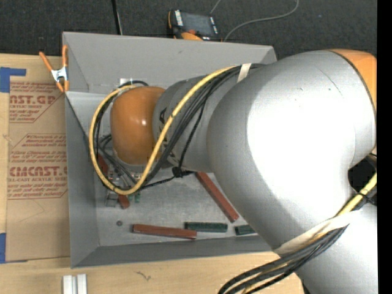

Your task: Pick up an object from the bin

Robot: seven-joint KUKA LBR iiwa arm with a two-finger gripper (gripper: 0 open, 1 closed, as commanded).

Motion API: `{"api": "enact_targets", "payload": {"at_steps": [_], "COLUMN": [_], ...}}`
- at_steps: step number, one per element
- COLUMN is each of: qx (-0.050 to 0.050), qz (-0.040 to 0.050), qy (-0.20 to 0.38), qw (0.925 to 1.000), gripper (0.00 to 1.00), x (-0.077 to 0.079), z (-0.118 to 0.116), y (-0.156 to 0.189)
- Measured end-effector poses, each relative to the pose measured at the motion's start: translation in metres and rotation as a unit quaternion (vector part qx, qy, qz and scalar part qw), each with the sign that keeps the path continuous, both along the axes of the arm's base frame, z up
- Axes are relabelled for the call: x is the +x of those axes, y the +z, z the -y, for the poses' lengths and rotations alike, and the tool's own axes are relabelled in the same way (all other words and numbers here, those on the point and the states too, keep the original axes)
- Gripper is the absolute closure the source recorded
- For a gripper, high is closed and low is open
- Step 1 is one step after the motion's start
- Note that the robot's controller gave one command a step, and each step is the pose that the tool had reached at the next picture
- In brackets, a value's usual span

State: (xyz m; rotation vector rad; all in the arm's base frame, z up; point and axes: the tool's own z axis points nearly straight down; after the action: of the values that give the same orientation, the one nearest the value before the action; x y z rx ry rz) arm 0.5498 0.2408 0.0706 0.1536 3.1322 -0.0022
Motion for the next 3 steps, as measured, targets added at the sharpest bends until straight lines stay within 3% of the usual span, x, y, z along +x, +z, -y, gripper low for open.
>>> {"api": "enact_targets", "payload": {"at_steps": [1, 2, 3], "qx": [0.001, 0.0, -0.001], "qz": [-0.002, -0.0038, -0.0021], "qy": [0.001, 0.023, 0.004], "qw": [1.0, 0.9997, 1.0], "gripper": [0.0, 0.0, 0.0], "x": [-0.002, -0.033, -0.012], "z": [-0.001, 0.048, 0.113], "y": [-0.001, -0.001, -0.001]}}
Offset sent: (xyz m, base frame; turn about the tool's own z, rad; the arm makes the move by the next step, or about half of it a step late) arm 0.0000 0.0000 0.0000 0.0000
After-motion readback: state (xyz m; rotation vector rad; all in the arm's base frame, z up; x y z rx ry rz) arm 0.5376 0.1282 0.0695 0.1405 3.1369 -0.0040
